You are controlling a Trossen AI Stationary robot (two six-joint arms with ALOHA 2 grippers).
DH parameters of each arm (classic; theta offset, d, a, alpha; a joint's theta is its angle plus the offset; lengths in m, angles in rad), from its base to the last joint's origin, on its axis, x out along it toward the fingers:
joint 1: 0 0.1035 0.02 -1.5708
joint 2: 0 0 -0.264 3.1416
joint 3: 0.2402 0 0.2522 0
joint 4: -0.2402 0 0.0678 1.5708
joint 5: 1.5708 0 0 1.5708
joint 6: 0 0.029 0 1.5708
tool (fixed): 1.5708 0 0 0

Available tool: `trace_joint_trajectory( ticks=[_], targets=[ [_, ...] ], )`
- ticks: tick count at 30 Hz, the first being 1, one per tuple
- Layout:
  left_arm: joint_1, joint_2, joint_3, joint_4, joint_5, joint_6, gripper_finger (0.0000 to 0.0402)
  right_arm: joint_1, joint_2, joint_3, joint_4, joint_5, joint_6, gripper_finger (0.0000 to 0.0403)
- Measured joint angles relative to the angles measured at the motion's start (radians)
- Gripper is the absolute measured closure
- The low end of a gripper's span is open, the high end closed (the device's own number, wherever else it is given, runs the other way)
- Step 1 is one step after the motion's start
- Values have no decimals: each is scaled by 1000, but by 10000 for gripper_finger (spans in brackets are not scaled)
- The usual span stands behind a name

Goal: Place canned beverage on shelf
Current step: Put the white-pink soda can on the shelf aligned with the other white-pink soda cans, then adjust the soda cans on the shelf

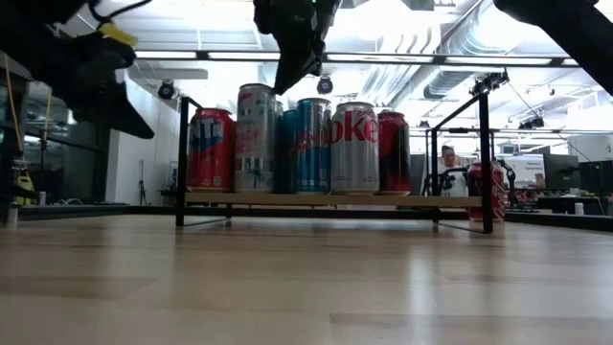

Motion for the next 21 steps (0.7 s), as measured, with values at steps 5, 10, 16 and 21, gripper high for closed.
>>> trace_joint_trajectory(
  ticks=[5, 10, 16, 21],
  targets=[
    [116, 17, 0, 62, 124, 101, 401, 7, 9, -1, -10, -1, -9, 403],
    [193, 50, 0, 142, 200, 201, 401, -2, 8, 14, -49, 48, -27, 403],
    [272, 108, 0, 193, 276, 276, 401, -43, -22, 16, -43, 75, -28, 403],
    [325, 152, 0, 206, 282, 319, 402, -78, -29, 16, -31, 132, -27, 403]
  ],
)
